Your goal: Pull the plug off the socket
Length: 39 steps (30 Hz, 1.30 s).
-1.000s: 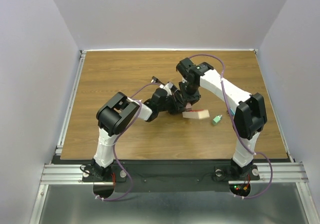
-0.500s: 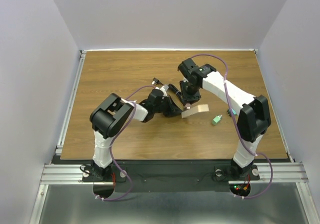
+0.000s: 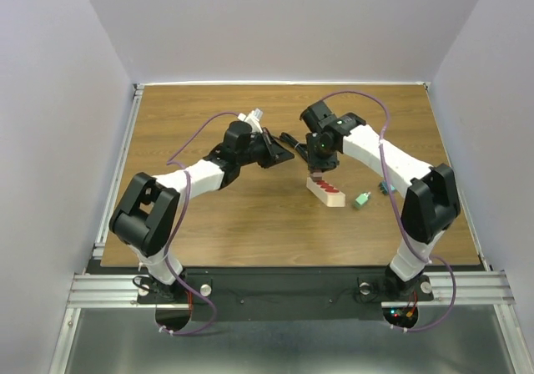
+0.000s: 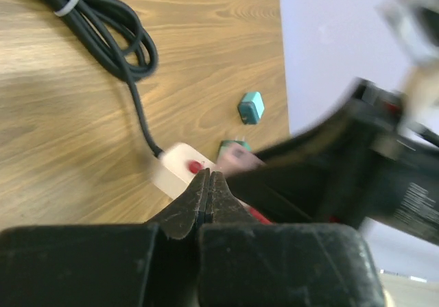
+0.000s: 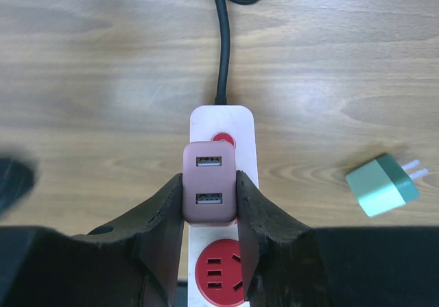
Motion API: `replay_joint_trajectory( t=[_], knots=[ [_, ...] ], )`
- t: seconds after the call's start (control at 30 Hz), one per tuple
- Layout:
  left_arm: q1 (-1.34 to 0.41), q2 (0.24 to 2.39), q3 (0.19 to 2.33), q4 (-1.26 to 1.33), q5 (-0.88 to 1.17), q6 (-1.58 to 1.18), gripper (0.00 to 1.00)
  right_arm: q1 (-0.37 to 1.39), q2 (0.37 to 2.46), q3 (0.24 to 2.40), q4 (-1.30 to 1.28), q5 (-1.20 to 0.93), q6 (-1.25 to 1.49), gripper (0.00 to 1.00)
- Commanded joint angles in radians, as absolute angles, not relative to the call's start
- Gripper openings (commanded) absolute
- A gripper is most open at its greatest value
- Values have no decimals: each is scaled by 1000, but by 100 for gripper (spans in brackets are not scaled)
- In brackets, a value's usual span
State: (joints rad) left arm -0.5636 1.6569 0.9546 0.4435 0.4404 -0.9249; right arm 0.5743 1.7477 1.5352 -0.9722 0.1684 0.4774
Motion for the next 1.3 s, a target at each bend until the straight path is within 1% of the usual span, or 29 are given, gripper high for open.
replay_joint_trajectory(
  t=[0.0, 0.13, 0.3, 0.43, 0.57, 0.7, 0.93, 1.13, 1.27],
  knots=[
    [-594, 1595, 979, 417, 472, -881, 0, 568, 1790, 1478, -891, 259, 609, 1],
    [-650, 1580, 979, 436, 500, -864, 0, 569, 1793, 1421, -824, 236, 678, 0],
    [-738, 1542, 962, 460, 500, -854, 0, 571, 1784, 1381, -813, 167, 693, 0],
    [-758, 1499, 899, 482, 485, -864, 0, 571, 1821, 1356, -811, 117, 677, 1],
    [-768, 1506, 856, 483, 509, -839, 0, 571, 1851, 1358, -805, 89, 684, 0],
    [-795, 1592, 870, 482, 567, -799, 0, 572, 1868, 1385, -807, 89, 681, 0],
    [-818, 1847, 907, 479, 649, -727, 0, 571, 1861, 1416, -808, 81, 677, 0],
    [-818, 1940, 957, 517, 695, -715, 0, 571, 1850, 1430, -811, 80, 669, 0],
    [-821, 1956, 950, 615, 729, -790, 0, 571, 1850, 1436, -815, 77, 669, 0]
  ],
)
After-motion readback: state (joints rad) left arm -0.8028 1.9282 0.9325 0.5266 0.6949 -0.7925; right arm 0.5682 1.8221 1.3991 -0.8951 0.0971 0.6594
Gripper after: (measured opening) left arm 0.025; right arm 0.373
